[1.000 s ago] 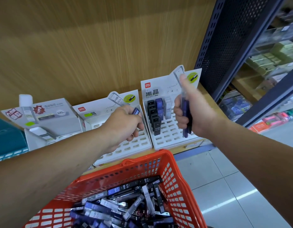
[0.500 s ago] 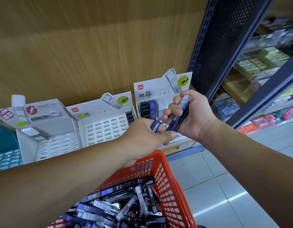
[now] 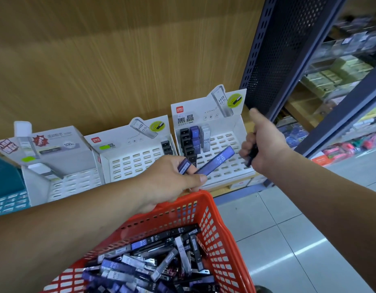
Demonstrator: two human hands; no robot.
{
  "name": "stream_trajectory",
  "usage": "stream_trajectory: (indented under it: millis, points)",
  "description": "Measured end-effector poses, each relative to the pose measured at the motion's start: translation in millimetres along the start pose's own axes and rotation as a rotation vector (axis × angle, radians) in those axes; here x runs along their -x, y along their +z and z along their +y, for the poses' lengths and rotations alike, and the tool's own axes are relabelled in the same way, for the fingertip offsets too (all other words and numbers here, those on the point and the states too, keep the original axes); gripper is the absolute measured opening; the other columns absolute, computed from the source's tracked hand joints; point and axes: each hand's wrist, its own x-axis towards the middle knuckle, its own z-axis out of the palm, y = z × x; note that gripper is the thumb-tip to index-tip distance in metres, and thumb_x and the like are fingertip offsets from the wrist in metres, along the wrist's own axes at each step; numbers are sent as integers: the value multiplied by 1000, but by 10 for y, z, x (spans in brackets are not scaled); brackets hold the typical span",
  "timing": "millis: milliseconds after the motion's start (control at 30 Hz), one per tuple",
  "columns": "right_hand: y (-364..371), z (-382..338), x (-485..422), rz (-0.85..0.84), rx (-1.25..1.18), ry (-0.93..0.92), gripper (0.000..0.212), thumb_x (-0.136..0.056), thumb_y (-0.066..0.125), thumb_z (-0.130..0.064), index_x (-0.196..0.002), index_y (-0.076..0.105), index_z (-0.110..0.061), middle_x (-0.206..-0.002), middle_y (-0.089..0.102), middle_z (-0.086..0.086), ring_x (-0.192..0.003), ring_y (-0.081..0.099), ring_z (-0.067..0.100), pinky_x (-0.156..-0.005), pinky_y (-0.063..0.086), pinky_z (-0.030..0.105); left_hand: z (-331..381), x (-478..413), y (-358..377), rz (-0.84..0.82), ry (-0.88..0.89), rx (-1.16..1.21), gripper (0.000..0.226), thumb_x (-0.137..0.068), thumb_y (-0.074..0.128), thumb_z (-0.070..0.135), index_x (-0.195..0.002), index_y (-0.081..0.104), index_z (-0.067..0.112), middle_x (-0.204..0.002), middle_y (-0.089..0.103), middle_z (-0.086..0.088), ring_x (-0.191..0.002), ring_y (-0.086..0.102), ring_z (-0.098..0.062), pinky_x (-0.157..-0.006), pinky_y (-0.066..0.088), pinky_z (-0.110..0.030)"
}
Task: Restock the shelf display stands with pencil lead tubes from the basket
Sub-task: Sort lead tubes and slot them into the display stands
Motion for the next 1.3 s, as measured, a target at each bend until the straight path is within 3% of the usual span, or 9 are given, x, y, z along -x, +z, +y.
stream_trajectory:
  millis: [167,300,467,600,700,800,900,1033,1300]
  points:
    - [29,153,37,-351,399,-40,40,-83,83,-48,-93,69,-12,-72,45,-3,-47,25,13,-46,21,28,-57,-78,-46,53,-52,118,16,-95,75,22,-91,64,11,-71,69,-11,-40,23,-13,-48,18,-26]
    - [-42,154,-57,-360,491,-64,25,-83,86,-34,-91,75,-14,-78,51,4,-51,24,14,-51,20,30,-69,-107,-43,71,-56,126,18,-99,69,23,-94,62,7,-42,51,8,-37,20,-11,-47,17,-24]
    - [-107,199,-99,-519,471,-54,15,-92,77,-17,-106,75,-11,-70,45,3,-49,24,13,-45,25,25,-90,-145,-10,53,-56,147,16,-99,68,21,-96,61,7,-40,51,9,-35,20,-10,-45,16,-23]
    - [-26,168,-68,-374,520,-245,6,-94,74,-18,-98,78,-18,-61,50,-1,-48,33,16,-50,26,30,-62,-208,23,191,-19,98,27,-90,79,32,-86,67,8,-49,52,5,-36,26,-11,-41,24,-20]
    - [28,158,-63,-201,470,-409,14,-100,65,-13,-95,75,-22,-65,53,-4,-48,39,12,-44,35,23,-35,-306,-80,387,259,-185,41,-92,75,35,-73,56,5,-55,44,0,-42,35,-11,-45,33,-23]
    - [8,171,-58,-154,574,-543,14,-98,68,-12,-102,76,-22,-76,64,-10,-44,48,-2,-42,40,15,85,-478,-223,499,503,-442,24,-93,72,31,-76,64,17,-64,59,2,-57,55,-12,-55,47,-30]
    - [-18,206,-70,-162,589,-535,13,-91,77,-11,-101,78,-21,-82,73,-9,-47,55,-7,-42,40,11,233,-676,-242,475,500,-616,16,-93,70,31,-83,72,20,-75,69,2,-75,64,-17,-68,54,-38]
    - [-26,203,-112,-158,600,-523,15,-86,83,-14,-97,77,-22,-83,77,-6,-54,60,-5,-45,43,14,341,-840,-148,462,425,-879,28,-91,69,37,-76,70,13,-71,63,0,-71,61,-20,-58,46,-32]
    - [49,186,-87,-249,668,-585,15,-87,81,-9,-88,76,-24,-78,72,-6,-57,58,-2,-52,46,13,463,-715,-233,438,463,-728,22,-92,71,31,-82,66,12,-75,64,-7,-72,61,-27,-65,49,-38]
